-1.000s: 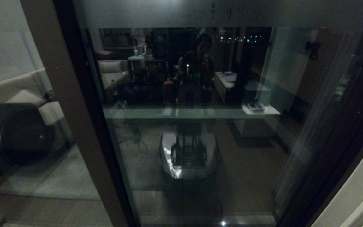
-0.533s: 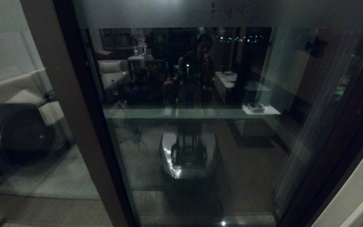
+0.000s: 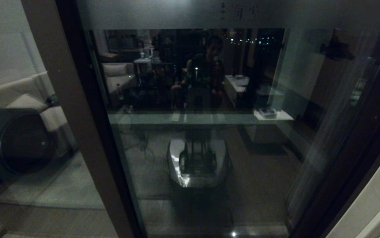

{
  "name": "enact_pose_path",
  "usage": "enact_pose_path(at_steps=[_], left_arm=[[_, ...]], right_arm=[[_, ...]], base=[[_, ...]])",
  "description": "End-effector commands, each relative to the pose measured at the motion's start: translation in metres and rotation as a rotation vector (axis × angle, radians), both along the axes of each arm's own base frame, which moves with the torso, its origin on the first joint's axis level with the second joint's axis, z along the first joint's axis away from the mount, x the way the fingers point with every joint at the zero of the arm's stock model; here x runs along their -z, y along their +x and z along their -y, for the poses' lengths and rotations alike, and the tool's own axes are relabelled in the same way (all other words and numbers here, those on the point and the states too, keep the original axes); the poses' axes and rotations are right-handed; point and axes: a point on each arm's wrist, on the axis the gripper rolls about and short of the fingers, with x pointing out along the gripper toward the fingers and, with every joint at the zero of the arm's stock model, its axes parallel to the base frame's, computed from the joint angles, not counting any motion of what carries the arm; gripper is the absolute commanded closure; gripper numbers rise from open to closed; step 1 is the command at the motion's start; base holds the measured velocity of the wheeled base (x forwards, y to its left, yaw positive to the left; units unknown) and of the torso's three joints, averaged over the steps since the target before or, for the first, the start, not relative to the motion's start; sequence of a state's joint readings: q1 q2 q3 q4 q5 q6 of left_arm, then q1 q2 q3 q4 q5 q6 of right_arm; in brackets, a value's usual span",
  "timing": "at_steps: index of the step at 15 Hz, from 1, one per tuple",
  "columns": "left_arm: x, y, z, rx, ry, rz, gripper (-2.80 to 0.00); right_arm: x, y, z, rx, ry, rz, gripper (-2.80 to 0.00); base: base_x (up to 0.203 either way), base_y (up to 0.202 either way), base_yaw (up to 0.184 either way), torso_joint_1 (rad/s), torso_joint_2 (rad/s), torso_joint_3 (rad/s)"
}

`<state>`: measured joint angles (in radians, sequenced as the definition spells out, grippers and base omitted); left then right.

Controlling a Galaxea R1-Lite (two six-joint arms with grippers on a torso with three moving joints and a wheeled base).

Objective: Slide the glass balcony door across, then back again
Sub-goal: Open the slid door

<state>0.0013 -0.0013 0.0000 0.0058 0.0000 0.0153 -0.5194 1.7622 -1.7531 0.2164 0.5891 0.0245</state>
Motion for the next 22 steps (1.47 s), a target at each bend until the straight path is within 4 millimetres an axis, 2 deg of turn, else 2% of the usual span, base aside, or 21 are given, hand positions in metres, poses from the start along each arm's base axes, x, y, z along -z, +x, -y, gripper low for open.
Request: enact_pose_path(at_steps=[1,5,9,16,22], left_arm=[[0.0,0.0,0.0,0.0,0.0,-0.002,0.0],[0.0,0.0,0.0,0.0,0.0,-0.002,0.0],[0.0,0.0,0.0,0.0,0.0,-0.002,0.0],[0.0,0.0,0.0,0.0,0.0,-0.002,0.0],[0.0,0.0,0.0,0.0,0.0,-0.002,0.0]], right_arm=[[0.01,0.018,0.015,0.011,0.015,-0.022,-2.8],[0.004,0.009,0.026,0.058,0.034,-0.069,-2.8],[0.009,0.009,0.031,0.179,-0.071,-0.113,-2.8],[0.032,0.031,0.046,0.162,-0.102,-0.161,-2.8],[0.04,0.041,0.051,0.154,-0.099,-0.167,-2.8]], base=[[0.0,0.0,0.0,0.0,0.0,0.0],[0.0,0.0,0.0,0.0,0.0,0.0],[0.0,0.0,0.0,0.0,0.0,0.0],[0.0,0.0,0.0,0.0,0.0,0.0],[0.0,0.0,0.0,0.0,0.0,0.0]])
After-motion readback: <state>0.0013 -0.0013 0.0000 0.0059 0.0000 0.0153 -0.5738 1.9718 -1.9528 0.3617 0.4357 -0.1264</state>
